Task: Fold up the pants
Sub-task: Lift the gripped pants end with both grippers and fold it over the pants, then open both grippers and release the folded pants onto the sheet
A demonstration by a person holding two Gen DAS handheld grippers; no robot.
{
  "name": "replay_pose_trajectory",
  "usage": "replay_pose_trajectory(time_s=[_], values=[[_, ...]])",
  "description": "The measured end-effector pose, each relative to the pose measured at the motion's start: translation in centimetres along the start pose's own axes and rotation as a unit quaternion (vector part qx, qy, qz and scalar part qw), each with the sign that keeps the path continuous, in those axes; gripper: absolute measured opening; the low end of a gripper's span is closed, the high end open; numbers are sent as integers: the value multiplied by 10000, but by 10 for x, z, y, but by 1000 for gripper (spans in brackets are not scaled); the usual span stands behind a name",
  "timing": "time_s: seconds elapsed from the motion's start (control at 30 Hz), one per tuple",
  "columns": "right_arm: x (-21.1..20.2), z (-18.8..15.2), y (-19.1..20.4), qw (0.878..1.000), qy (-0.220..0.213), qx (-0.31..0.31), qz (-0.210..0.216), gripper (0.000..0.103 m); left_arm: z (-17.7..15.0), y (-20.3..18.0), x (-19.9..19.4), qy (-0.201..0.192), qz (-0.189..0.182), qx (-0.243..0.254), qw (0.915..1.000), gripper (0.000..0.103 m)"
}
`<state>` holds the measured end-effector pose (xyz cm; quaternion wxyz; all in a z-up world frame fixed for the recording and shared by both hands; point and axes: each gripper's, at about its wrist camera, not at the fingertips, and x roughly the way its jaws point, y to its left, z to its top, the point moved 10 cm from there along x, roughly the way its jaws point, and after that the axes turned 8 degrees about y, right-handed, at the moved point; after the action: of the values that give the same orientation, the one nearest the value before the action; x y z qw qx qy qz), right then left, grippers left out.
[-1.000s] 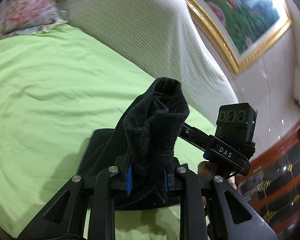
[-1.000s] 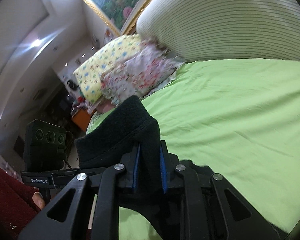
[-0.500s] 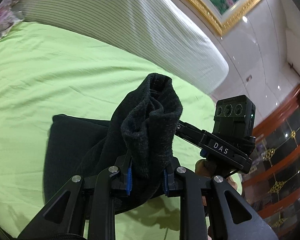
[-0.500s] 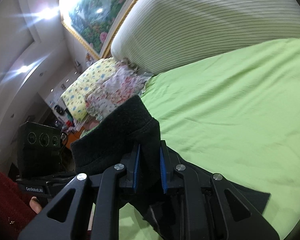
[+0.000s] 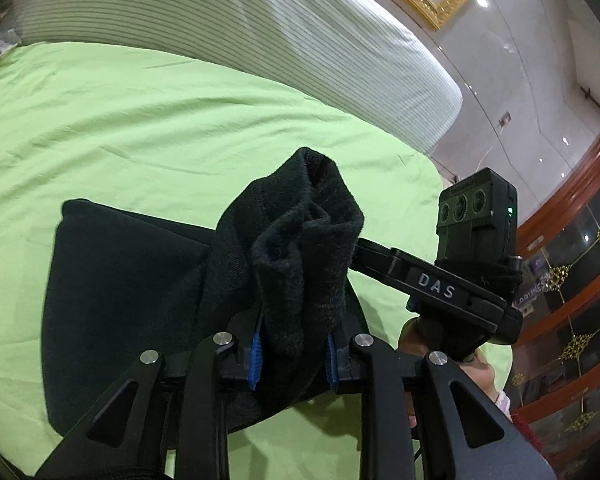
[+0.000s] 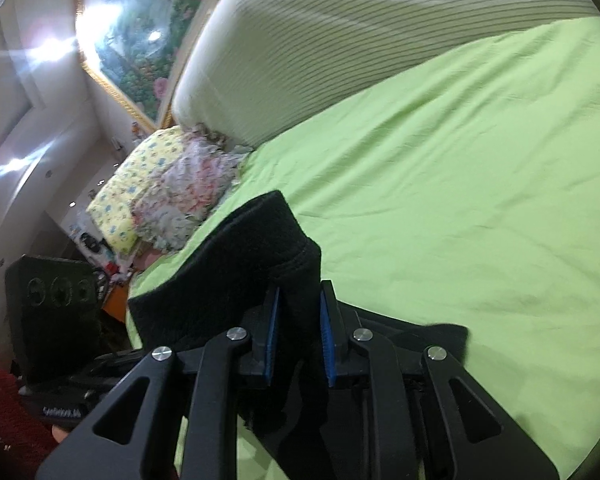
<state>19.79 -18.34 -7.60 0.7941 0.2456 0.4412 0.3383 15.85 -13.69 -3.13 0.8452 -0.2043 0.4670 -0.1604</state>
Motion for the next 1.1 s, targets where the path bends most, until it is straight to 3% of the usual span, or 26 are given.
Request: replay_pose_trajectory(time_s=[0.17, 0.37, 0.5, 0.57, 0.6, 0.67, 0.9, 1.1], values=[[-18, -2, -17, 9987, -271, 249, -347, 23, -6, -10, 9, -24, -77, 232, 9997, 33], [-48, -12, -32, 9945, -563, 646, -606, 23, -23, -33, 31, 211, -327, 507, 9980, 53], [-66, -22, -39, 9887, -767, 992, -816, 23, -31, -42, 27, 252, -450, 691, 9963, 59], [-73, -24, -37, 9860, -909, 1126, -835, 36, -30, -43, 23, 280, -553, 676, 9958, 60], [-78, -26, -35, 9840, -1011, 1167, -889, 55, -29, -42, 19, 267, -586, 645, 9958, 61], [-87, -26, -29, 9811, -1229, 1140, -962, 68, -25, -42, 13, 257, -579, 596, 9962, 64], [-89, -32, 1, 9746, -1395, 982, -1450, 76, -25, -3, -22, 19, -334, 235, 9992, 69], [-85, -34, 29, 9585, -1576, 596, -2298, 82, -26, 46, -43, -108, -67, -312, 9994, 72]])
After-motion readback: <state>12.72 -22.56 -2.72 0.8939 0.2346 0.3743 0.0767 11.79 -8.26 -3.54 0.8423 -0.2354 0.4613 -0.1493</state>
